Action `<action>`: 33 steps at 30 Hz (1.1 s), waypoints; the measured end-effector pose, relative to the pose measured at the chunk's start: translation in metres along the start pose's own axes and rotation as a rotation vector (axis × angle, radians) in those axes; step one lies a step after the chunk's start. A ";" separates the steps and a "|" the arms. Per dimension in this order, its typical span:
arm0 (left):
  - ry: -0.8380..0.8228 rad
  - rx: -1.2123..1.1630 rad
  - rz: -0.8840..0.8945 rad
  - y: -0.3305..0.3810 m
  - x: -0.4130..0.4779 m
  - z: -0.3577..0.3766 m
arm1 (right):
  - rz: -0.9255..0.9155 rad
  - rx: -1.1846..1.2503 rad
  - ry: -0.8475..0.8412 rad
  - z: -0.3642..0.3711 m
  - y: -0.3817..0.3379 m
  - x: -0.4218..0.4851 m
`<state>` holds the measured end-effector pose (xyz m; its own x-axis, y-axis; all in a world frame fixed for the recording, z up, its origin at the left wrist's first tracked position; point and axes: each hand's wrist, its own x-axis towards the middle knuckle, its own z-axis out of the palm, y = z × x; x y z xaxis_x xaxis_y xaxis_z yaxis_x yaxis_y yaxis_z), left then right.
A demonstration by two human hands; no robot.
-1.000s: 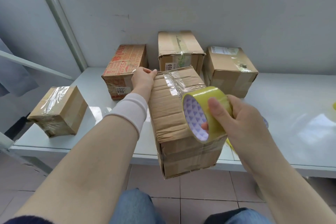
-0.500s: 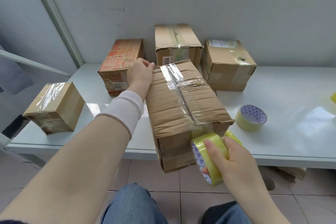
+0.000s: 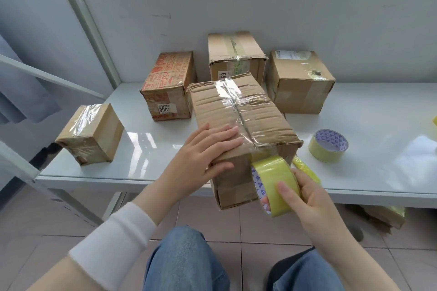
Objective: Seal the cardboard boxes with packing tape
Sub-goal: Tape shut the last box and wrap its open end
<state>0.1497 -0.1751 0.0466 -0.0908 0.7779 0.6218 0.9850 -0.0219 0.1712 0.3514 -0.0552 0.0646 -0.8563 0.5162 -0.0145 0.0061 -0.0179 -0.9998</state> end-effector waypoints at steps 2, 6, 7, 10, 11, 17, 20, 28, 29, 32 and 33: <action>0.154 -0.028 0.028 0.004 0.005 0.004 | -0.048 0.018 0.025 0.003 -0.014 0.002; 0.396 -0.034 -0.046 0.012 0.021 0.005 | -0.103 0.042 0.035 0.008 -0.052 0.014; 0.450 -0.041 -0.114 0.015 0.029 0.002 | -0.137 0.034 0.031 0.010 -0.060 0.017; 0.575 -0.087 -0.339 0.024 0.062 -0.019 | -0.251 0.060 0.064 0.016 -0.093 0.033; 0.576 -0.106 -0.397 0.026 0.075 -0.027 | -0.282 0.078 0.072 0.017 -0.105 0.040; 0.471 -0.173 -0.702 0.000 0.125 -0.049 | -0.330 0.056 0.069 0.027 -0.146 0.092; 0.409 -0.210 -0.723 -0.017 0.136 -0.045 | -0.371 0.062 0.137 0.031 -0.140 0.117; 0.333 -0.249 -0.799 -0.067 0.157 -0.038 | -0.457 -0.015 0.146 0.033 -0.104 0.165; 0.314 -0.249 -0.818 -0.074 0.160 -0.037 | -0.445 -0.043 0.154 0.035 -0.105 0.172; 0.280 -0.267 -0.885 -0.095 0.165 -0.036 | -0.402 -0.113 0.171 0.044 -0.113 0.187; 0.269 -0.267 -0.904 -0.102 0.165 -0.036 | -0.391 -0.121 0.177 0.046 -0.114 0.190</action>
<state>0.0294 -0.0668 0.1593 -0.8576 0.4034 0.3191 0.4653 0.3442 0.8155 0.1639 0.0053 0.1767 -0.7049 0.6030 0.3735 -0.2309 0.3028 -0.9247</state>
